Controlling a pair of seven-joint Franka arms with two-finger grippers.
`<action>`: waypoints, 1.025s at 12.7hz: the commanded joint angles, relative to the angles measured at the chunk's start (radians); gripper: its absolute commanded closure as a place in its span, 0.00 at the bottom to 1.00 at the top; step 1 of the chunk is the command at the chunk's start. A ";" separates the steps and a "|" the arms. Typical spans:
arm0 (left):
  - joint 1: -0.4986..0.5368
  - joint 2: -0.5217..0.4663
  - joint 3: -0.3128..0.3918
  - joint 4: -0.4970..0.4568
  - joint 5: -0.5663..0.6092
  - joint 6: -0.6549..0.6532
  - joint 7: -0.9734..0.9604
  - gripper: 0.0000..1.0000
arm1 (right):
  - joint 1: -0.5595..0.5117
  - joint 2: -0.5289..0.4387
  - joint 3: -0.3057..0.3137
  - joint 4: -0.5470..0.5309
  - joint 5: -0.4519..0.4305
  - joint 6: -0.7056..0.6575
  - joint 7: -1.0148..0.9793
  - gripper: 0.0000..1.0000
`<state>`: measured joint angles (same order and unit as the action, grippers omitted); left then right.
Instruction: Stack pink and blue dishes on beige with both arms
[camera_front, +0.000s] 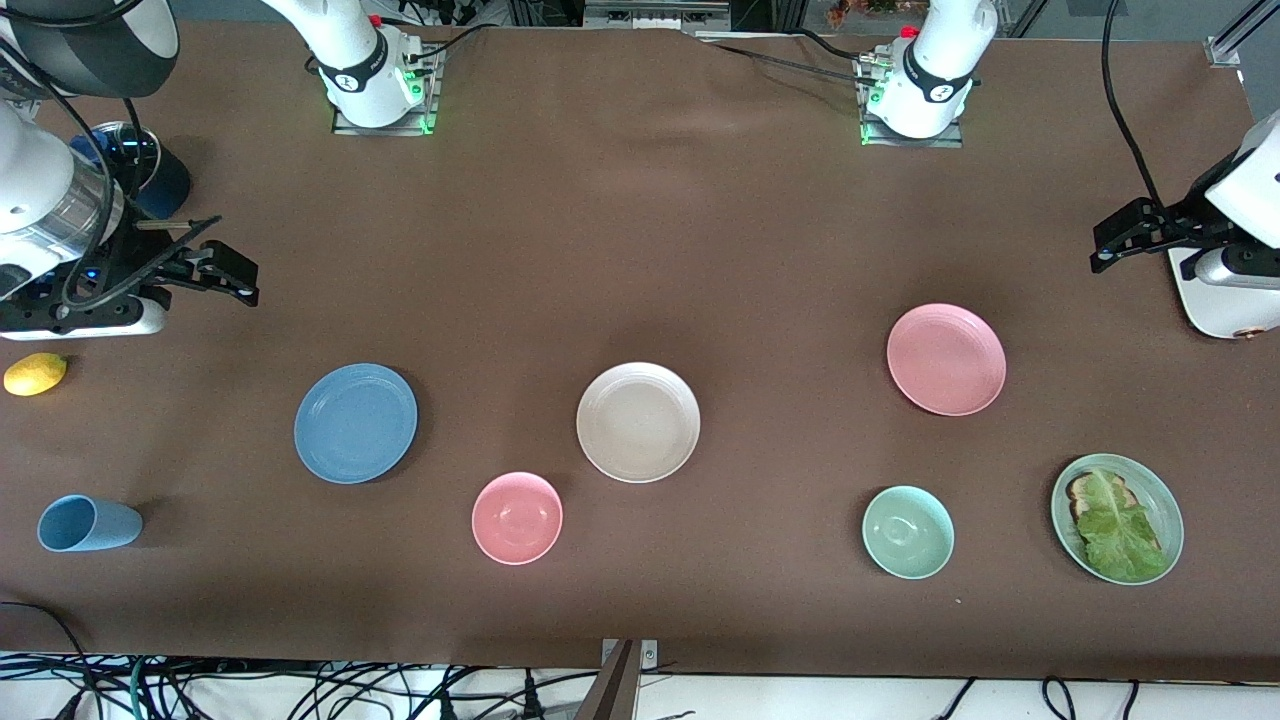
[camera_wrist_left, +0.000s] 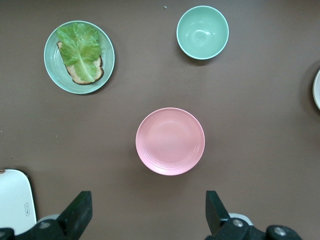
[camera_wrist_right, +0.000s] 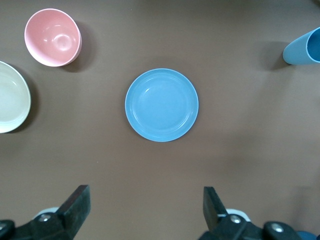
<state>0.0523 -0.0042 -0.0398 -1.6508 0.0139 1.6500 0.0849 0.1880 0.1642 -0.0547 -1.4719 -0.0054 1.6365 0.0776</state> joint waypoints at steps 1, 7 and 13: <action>0.000 0.007 0.001 0.017 -0.022 -0.004 0.018 0.00 | 0.001 -0.031 0.003 -0.028 -0.002 -0.001 0.024 0.00; -0.002 0.009 0.003 0.020 -0.012 -0.001 0.018 0.00 | 0.001 -0.034 0.006 -0.025 -0.002 0.043 0.027 0.00; -0.002 0.009 0.001 0.017 -0.012 -0.003 0.018 0.00 | -0.001 -0.041 0.004 -0.027 -0.002 0.039 0.027 0.00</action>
<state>0.0519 -0.0040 -0.0398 -1.6508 0.0139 1.6500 0.0849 0.1862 0.1551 -0.0573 -1.4719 -0.0054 1.6732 0.0866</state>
